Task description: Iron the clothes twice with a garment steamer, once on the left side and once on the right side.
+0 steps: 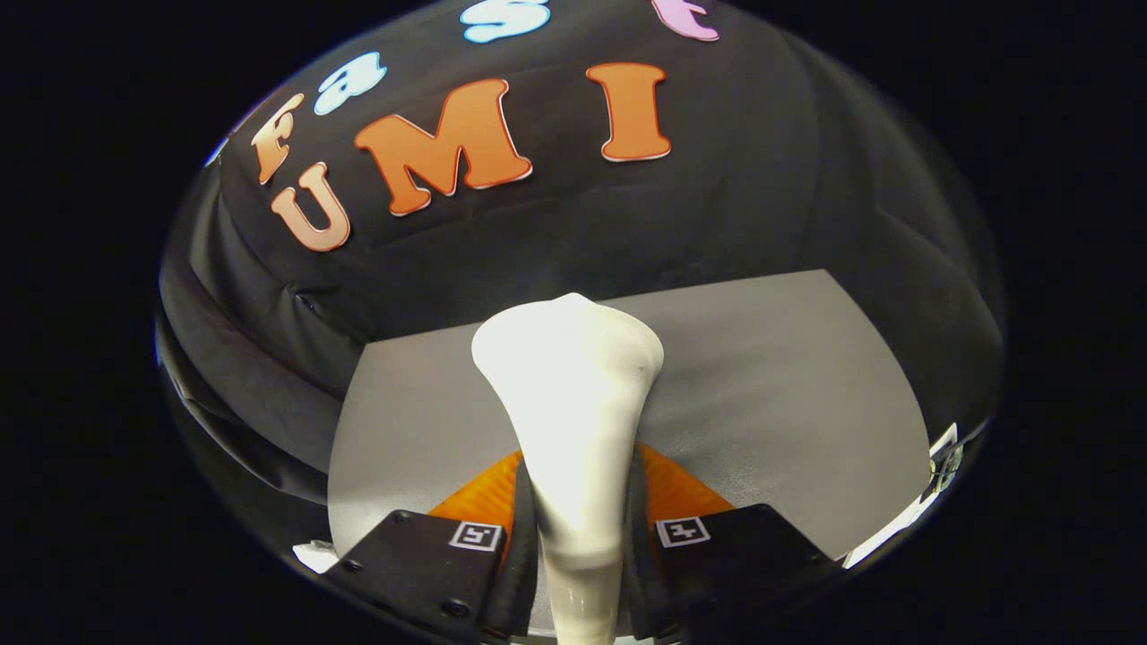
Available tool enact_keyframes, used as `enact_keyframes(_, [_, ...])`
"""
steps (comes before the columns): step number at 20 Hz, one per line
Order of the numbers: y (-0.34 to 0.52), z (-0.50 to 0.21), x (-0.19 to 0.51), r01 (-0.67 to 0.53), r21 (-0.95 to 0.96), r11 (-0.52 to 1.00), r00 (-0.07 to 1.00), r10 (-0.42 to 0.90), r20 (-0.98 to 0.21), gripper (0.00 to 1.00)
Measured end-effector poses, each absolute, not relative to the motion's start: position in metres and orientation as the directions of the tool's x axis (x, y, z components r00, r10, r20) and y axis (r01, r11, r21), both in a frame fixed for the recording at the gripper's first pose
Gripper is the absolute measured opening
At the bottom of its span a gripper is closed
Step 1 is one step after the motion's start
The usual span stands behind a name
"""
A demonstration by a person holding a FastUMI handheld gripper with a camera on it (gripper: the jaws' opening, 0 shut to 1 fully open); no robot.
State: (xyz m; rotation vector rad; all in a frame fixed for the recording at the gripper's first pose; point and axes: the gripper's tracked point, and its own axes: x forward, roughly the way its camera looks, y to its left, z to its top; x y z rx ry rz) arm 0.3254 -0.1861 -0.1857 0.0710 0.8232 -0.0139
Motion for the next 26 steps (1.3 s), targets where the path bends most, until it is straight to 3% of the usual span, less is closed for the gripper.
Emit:
enact_keyframes(13, [-0.199, -0.112, 0.277, 0.177, 0.234, 0.956, 0.844, -0.025, -0.536, 0.48])
enact_keyframes(26, [-0.160, -0.052, 0.174, 0.257, 0.195, 0.947, 0.911, -0.170, -0.374, 0.48])
